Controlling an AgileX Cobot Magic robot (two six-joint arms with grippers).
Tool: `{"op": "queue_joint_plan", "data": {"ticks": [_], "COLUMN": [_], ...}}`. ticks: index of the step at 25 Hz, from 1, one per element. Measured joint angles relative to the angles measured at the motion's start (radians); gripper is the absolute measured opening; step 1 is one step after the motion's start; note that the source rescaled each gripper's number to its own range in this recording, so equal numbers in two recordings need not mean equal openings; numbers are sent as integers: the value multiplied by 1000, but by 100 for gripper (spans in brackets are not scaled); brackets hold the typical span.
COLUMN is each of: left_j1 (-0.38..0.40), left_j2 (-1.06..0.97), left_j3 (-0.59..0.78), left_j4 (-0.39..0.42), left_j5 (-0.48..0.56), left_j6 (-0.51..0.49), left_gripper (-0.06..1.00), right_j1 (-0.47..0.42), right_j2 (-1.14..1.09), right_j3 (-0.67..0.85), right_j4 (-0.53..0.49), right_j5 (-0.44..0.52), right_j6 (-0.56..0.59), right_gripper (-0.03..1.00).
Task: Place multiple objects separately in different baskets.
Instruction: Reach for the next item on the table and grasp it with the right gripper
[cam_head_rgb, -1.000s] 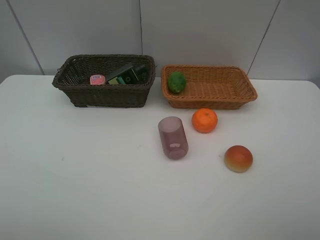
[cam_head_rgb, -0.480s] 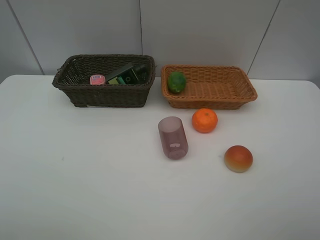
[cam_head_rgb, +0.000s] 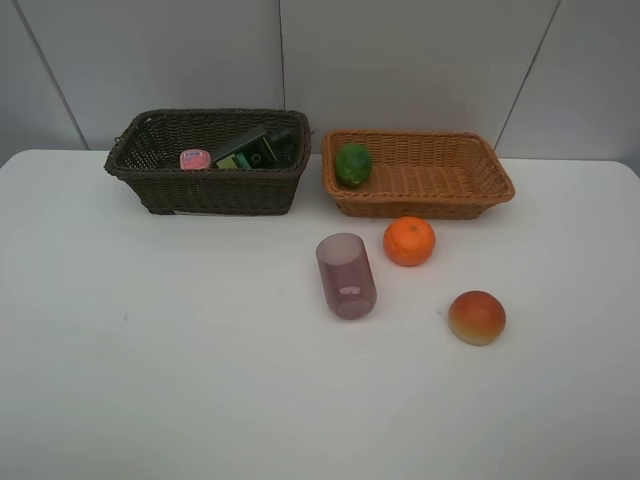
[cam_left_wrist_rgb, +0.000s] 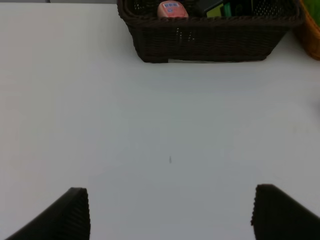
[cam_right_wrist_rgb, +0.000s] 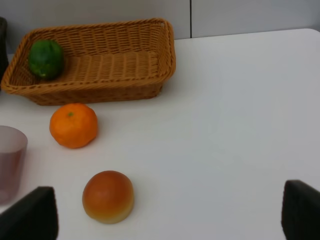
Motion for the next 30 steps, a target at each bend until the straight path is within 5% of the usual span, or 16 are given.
{"op": "queue_joint_plan", "data": {"ticks": [30], "left_j1": [0], "left_j2": [0], "left_j3": [0], "left_j4": [2], "left_j5": [0], "left_j6": [0], "left_gripper": [75], "right_j1": [0], "right_j2": [0], "right_j3": [0], "right_j4": [0], "right_j5": [0], "right_j6": [0], "right_gripper": [94]}}
